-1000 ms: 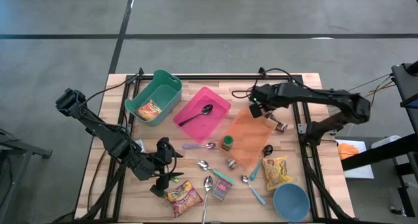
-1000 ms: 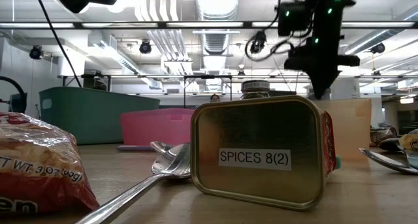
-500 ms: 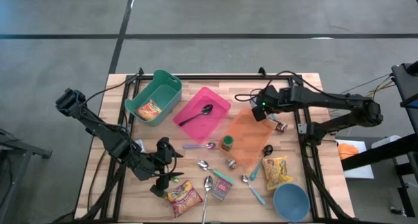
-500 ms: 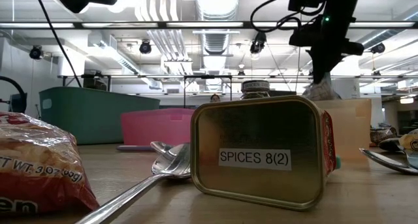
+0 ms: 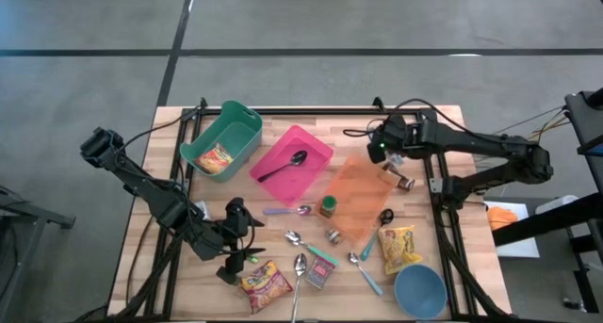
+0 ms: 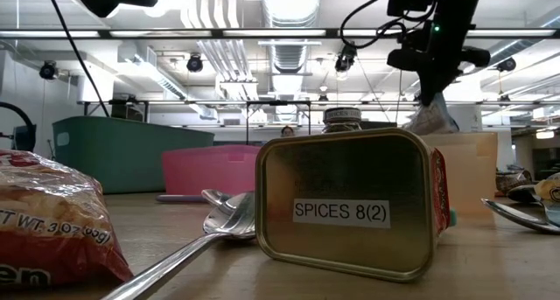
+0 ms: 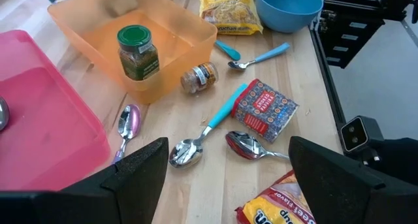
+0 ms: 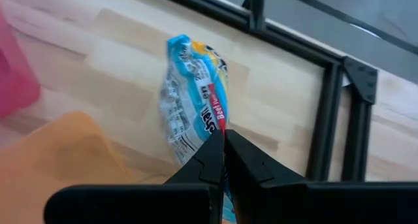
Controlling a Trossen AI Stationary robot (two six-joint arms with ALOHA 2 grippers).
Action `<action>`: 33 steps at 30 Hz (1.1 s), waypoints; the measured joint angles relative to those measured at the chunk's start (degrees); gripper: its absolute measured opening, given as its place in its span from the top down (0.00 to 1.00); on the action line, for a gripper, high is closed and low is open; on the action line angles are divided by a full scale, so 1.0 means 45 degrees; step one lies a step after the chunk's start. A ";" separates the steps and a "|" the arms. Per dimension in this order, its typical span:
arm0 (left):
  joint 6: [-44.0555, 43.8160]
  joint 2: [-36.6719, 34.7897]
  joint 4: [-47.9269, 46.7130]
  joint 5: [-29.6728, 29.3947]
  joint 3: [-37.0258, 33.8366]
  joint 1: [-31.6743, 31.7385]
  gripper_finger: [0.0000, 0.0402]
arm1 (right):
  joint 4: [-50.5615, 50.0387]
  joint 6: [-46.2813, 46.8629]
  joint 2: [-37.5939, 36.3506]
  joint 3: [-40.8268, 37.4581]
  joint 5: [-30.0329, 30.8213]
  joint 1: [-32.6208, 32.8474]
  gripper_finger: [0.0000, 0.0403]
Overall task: Pick & Place Food Item
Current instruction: Put the blue noodle pack into the green bin
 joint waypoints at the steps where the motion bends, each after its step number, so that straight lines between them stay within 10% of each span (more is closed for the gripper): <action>1: 0.0000 0.0000 -0.0004 -0.0055 0.0000 0.0007 0.21 | -0.0074 -0.0031 0.0000 0.0111 0.0023 0.0000 0.98; 33: -0.0044 0.0000 -0.0019 -0.0925 0.0000 0.0016 0.21 | -0.1988 -0.0637 0.0466 -0.0612 -0.1832 -0.0180 0.97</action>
